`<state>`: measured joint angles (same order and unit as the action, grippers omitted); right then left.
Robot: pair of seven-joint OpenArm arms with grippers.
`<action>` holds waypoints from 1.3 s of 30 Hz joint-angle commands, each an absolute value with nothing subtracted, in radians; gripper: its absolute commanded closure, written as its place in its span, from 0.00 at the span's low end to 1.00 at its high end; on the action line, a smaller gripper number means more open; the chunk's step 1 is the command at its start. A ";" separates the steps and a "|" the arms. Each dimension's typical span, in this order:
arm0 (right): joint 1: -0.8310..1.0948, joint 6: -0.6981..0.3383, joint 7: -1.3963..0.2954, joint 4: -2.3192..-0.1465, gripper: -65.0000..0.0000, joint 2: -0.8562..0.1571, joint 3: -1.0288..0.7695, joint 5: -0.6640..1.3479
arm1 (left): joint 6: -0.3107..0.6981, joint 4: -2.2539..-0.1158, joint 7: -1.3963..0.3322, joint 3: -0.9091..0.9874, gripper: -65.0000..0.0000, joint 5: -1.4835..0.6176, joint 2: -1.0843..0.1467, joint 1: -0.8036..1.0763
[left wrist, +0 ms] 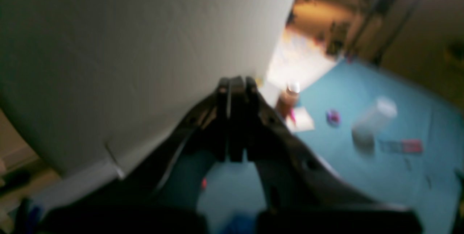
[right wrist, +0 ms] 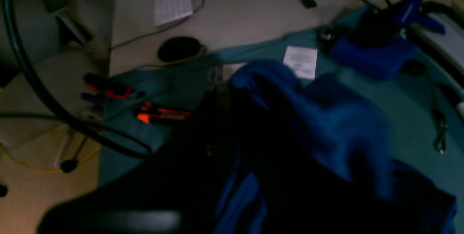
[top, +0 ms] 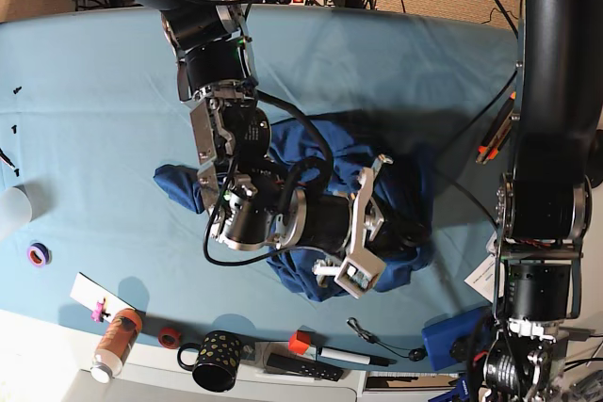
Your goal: Layout the t-shirt on the table in an organized manner, then fold the t-shirt properly
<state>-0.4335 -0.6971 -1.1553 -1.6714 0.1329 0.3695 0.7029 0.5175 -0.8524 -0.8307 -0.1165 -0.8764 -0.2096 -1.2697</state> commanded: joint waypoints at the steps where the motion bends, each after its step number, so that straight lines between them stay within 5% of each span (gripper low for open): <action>1: -0.455 -0.698 -1.132 -1.687 1.00 0.141 0.359 0.720 | 0.517 -0.862 -0.828 -0.113 1.00 -0.904 -0.217 -1.309; 26: -0.276 -0.698 -1.150 -1.687 1.00 0.141 0.328 0.726 | 0.551 -0.862 -0.787 -0.117 1.00 -0.803 -0.216 -0.916; 31: -0.276 -0.698 -1.151 -1.687 1.00 0.142 0.328 0.726 | 0.496 -0.861 -0.676 -0.153 0.67 -0.690 -0.216 -0.827; 39: -0.276 -0.698 -1.160 -1.687 1.00 0.141 0.328 0.744 | 0.437 -0.861 -0.581 -0.323 0.64 -0.614 -0.212 -0.739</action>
